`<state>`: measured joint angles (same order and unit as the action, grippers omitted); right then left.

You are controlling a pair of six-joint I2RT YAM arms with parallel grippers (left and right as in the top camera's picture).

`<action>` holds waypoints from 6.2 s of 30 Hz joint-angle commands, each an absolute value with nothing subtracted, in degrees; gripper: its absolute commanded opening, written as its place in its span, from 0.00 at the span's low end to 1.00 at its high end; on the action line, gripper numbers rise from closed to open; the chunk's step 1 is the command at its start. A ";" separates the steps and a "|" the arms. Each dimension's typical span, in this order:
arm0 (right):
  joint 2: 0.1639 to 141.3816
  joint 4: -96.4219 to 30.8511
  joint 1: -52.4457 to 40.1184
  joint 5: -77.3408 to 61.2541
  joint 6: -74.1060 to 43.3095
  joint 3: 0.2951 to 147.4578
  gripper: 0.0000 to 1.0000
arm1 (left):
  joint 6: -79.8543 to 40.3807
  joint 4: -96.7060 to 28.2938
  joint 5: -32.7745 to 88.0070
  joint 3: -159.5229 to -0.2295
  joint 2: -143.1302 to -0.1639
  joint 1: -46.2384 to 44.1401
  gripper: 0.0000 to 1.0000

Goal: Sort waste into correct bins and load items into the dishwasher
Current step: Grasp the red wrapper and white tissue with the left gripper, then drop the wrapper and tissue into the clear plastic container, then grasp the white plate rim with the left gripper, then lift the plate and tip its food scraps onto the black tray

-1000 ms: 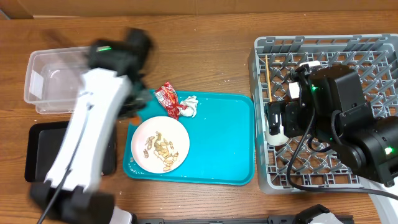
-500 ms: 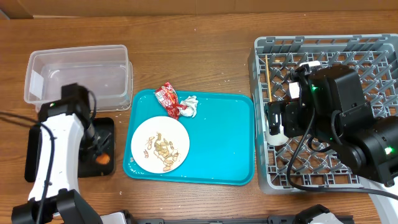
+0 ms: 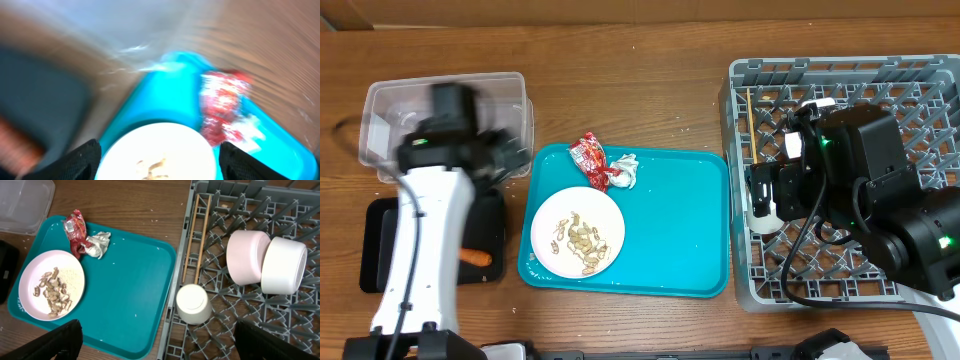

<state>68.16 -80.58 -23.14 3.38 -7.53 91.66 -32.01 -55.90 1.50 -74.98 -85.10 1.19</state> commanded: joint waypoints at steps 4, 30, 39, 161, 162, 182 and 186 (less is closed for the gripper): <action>68.07 -80.31 -23.03 3.27 -7.94 92.27 1.00 | -15.07 -41.76 -1.69 -75.85 -93.49 -18.00 0.76; 68.07 -80.31 -23.05 3.27 -7.94 92.27 1.00 | -12.60 -48.31 -5.04 -88.47 -104.64 -24.80 0.04; 68.07 -80.31 -23.05 3.25 -7.97 92.27 1.00 | -19.94 -53.04 -17.10 -92.29 -98.56 -9.61 0.04; 68.07 -84.55 -23.03 0.71 -7.94 92.27 1.00 | -23.64 -44.40 -12.43 -68.18 -108.18 -36.73 0.04; 68.07 -84.55 -23.05 0.71 -7.94 92.27 1.00 | -24.12 -45.95 -12.60 -69.47 -108.09 -36.82 0.04; 68.07 -84.53 -23.03 0.73 -7.94 92.27 1.00 | -40.75 -64.79 -13.47 -73.36 -84.47 -29.54 0.04; 68.07 -84.53 -23.03 0.71 -7.94 92.27 1.00 | -37.08 -69.41 -13.72 -73.34 -81.65 -20.73 0.04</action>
<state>68.16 -84.84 -23.11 1.26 -7.51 91.66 -39.05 -68.36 -12.60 -72.51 -83.66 -26.48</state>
